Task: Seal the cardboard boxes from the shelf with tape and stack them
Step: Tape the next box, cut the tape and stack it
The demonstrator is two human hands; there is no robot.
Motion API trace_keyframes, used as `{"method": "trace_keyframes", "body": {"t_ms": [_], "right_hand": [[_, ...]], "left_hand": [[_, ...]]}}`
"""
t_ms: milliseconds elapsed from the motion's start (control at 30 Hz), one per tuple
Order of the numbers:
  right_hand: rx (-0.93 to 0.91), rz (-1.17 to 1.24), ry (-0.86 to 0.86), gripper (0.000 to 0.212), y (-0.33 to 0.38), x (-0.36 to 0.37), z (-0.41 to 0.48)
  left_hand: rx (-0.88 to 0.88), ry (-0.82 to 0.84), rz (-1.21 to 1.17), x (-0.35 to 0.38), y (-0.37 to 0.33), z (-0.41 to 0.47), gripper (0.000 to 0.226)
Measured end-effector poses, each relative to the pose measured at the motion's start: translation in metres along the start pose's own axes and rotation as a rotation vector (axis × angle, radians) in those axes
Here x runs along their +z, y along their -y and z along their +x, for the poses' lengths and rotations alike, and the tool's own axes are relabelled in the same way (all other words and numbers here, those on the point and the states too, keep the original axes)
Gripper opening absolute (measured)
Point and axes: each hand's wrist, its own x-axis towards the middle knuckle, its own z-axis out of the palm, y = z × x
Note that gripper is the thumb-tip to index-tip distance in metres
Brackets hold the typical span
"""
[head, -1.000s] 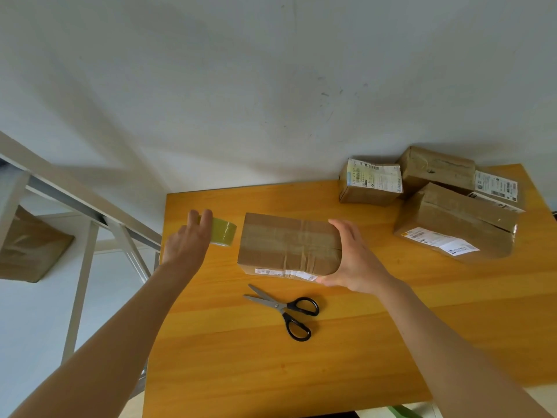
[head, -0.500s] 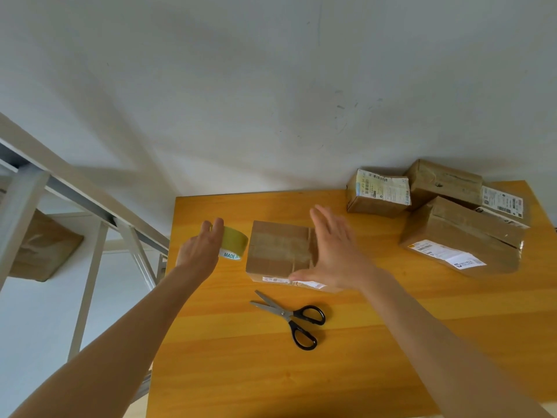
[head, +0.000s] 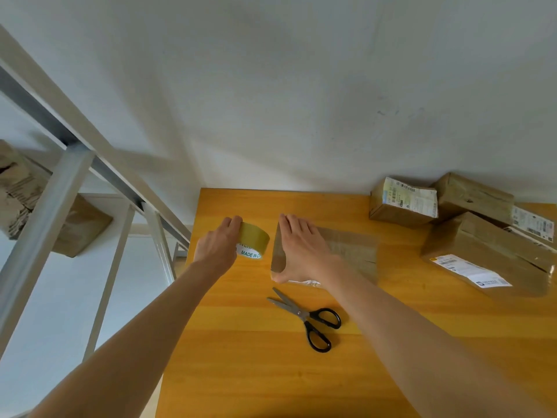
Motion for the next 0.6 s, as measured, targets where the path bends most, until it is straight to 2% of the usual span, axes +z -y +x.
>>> {"method": "trace_keyframes", "body": {"t_ms": [100,333,467,600], "right_hand": [[-0.013,-0.021,-0.042,0.121,0.0,-0.006,-0.001],[-0.005,0.061,-0.257,0.121,-0.018,-0.044,-0.012],[0.022,0.386,-0.325,0.121,-0.033,-0.06,-0.026],[0.098,0.73,-0.27,0.125,-0.048,-0.054,-0.046]], "left_hand": [[0.024,-0.027,-0.032,-0.005,0.002,-0.001,0.05],[0.118,-0.22,-0.075,-0.052,-0.009,0.002,0.05],[0.101,-0.365,-0.1,-0.086,-0.023,0.008,0.043],[0.08,-0.321,-0.283,-0.093,-0.048,0.011,0.035]]}}
